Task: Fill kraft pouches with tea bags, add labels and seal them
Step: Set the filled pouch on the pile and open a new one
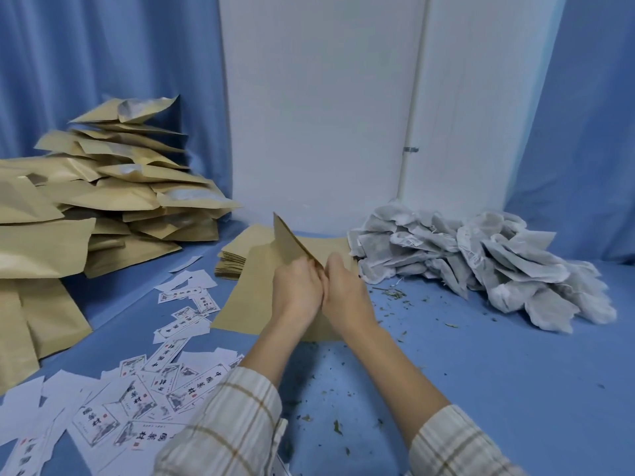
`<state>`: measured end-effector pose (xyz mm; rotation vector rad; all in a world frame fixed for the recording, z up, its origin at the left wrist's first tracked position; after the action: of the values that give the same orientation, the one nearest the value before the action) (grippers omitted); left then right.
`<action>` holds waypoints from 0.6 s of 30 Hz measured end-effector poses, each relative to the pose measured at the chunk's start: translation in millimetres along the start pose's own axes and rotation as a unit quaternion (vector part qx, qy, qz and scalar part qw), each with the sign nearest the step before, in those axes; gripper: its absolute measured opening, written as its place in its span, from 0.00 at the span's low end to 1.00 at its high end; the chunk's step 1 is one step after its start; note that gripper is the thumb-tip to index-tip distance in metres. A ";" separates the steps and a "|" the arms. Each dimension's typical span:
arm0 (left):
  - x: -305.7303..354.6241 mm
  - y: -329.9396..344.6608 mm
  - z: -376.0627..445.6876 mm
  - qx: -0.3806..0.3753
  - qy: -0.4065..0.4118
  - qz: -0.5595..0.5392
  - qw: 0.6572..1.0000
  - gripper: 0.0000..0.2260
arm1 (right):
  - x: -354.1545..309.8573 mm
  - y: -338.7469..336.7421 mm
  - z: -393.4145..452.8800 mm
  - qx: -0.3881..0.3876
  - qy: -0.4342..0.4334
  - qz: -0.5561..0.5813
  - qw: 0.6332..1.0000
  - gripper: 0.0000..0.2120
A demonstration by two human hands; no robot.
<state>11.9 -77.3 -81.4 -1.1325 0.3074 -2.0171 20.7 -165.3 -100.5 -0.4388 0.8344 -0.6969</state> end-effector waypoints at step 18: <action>5.5 -2.3 5.5 -0.071 0.078 0.128 0.986 0.14 | 28.5 -12.8 23.0 0.078 0.161 0.125 0.976 0.10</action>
<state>13.6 -79.0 -73.6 -0.9647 0.6522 -1.8795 47.5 -192.6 -93.6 -0.0748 1.1101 -0.6007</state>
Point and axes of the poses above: each hand's wrist, its own z-axis towards the middle knuckle, its own y-axis out of the palm, x = y × z, the point moved 2 cm from there along z, towards the middle knuckle, and after that the axes turned 5 degrees about y, right-handed, at the moved point
